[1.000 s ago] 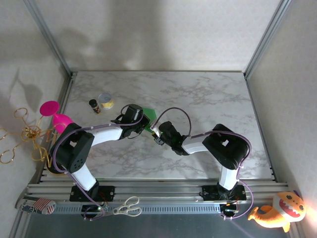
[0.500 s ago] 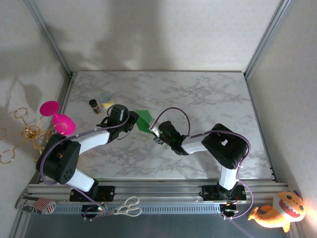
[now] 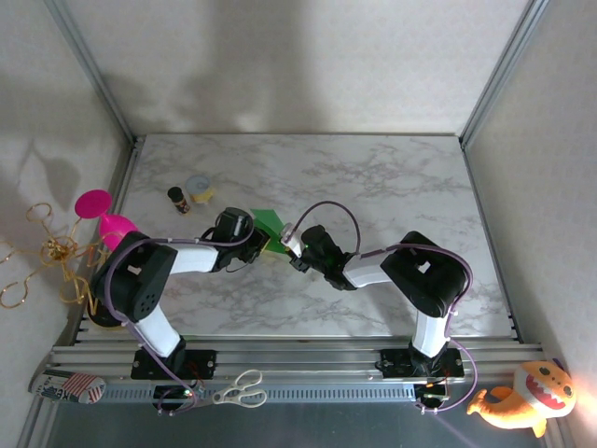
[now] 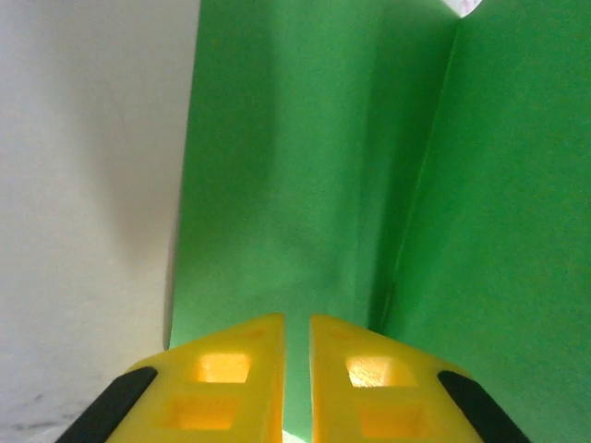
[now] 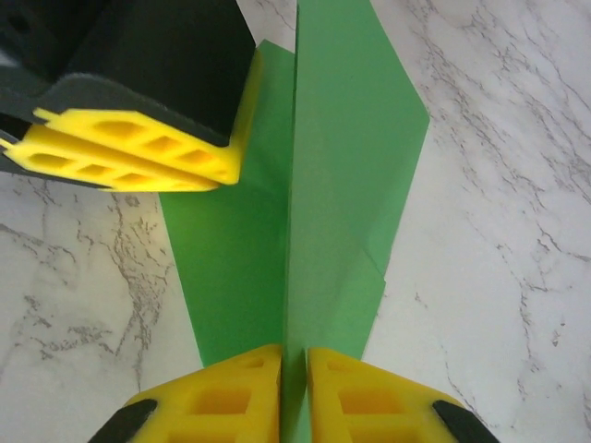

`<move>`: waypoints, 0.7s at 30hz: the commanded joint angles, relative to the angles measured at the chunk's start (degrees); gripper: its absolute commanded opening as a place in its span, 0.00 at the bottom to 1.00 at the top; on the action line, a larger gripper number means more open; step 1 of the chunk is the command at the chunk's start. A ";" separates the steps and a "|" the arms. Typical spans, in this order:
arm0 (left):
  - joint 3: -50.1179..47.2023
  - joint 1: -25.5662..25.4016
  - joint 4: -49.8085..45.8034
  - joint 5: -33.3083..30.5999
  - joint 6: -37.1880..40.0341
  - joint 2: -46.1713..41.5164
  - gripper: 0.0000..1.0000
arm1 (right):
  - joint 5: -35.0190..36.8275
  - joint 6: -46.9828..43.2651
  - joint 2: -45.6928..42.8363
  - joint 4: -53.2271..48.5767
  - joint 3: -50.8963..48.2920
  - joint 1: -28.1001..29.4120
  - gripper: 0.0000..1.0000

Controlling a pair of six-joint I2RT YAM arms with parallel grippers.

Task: Fold a paper plane with a square sheet of paper (pick it up from the middle)
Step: Fourth fold the wing at the center of the table.

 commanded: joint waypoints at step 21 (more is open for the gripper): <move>1.69 -0.64 -3.22 -0.35 2.56 0.82 0.11 | -5.80 2.93 2.60 -2.87 2.81 -1.51 0.13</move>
